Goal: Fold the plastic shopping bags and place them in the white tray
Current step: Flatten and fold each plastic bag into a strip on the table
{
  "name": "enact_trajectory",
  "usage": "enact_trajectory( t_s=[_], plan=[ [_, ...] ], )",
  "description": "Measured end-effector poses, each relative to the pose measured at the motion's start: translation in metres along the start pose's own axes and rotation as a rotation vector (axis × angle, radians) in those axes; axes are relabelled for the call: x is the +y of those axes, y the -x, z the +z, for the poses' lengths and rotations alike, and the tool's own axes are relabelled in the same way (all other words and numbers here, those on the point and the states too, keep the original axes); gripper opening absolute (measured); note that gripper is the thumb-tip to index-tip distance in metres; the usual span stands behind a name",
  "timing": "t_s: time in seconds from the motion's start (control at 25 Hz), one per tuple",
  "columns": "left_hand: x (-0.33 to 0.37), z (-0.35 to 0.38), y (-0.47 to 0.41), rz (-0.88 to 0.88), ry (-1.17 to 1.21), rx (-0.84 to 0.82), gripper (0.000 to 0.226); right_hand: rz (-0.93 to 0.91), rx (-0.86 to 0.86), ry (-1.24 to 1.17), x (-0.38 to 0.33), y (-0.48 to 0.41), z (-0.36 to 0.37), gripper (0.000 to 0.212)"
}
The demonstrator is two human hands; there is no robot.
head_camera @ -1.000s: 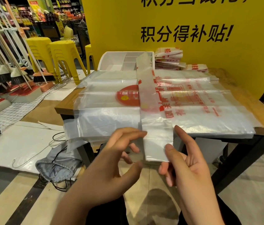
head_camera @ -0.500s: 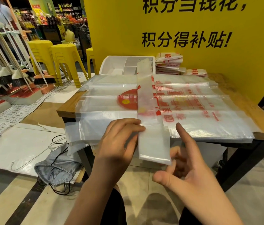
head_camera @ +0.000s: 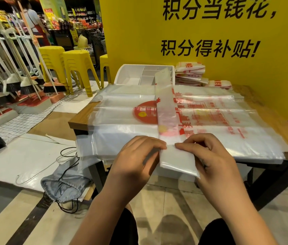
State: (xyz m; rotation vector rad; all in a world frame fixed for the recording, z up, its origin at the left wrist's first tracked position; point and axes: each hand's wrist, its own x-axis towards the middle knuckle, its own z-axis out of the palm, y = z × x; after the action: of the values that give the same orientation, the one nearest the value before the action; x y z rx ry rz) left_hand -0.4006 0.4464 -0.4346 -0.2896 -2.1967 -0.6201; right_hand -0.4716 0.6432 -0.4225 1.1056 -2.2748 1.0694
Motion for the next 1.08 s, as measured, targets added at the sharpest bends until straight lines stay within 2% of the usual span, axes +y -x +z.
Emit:
enact_trajectory(
  t_s=[0.12, 0.2, 0.32, 0.44, 0.6, 0.72, 0.8, 0.92, 1.0, 1.08],
  plan=[
    [0.002, -0.002, -0.002, -0.026, 0.018, -0.033, 0.023, -0.011, -0.033, 0.012, 0.004, 0.000, -0.001, 0.054],
    [0.004, -0.005, -0.004, -0.075, 0.064, -0.071, 0.018, -0.009, -0.066, 0.002, 0.003, -0.002, -0.004, 0.053],
    [0.006, -0.007, -0.008, -0.212, 0.120, -0.093, 0.008, 0.004, -0.071, 0.003, -0.005, -0.008, -0.008, 0.030],
    [0.011, -0.004, -0.012, -0.303, 0.130, -0.043, 0.003, 0.091, -0.073, -0.012, -0.011, -0.016, -0.009, 0.011],
    [0.020, 0.004, -0.014, -0.421, 0.199, 0.024, 0.009, 0.189, -0.129, -0.021, -0.019, -0.029, -0.005, 0.019],
    [0.023, 0.013, -0.016, -0.551, 0.274, 0.079, 0.027, 0.235, -0.128, 0.042, -0.029, -0.036, -0.002, 0.024],
    [0.025, 0.016, -0.017, -0.594, 0.300, 0.092, 0.033, 0.275, -0.143, 0.107, -0.035, -0.041, 0.000, 0.039],
    [0.029, 0.020, -0.017, -0.638, 0.323, 0.100, 0.026, 0.337, -0.221, 0.224, -0.041, -0.046, 0.001, 0.059],
    [0.033, 0.020, -0.019, -0.673, 0.351, 0.104, 0.021, 0.354, -0.241, 0.276, -0.043, -0.049, 0.001, 0.053],
    [0.036, 0.020, -0.024, -0.694, 0.354, 0.101, 0.018, 0.348, -0.229, 0.351, -0.043, -0.051, 0.003, 0.036]
  ],
)
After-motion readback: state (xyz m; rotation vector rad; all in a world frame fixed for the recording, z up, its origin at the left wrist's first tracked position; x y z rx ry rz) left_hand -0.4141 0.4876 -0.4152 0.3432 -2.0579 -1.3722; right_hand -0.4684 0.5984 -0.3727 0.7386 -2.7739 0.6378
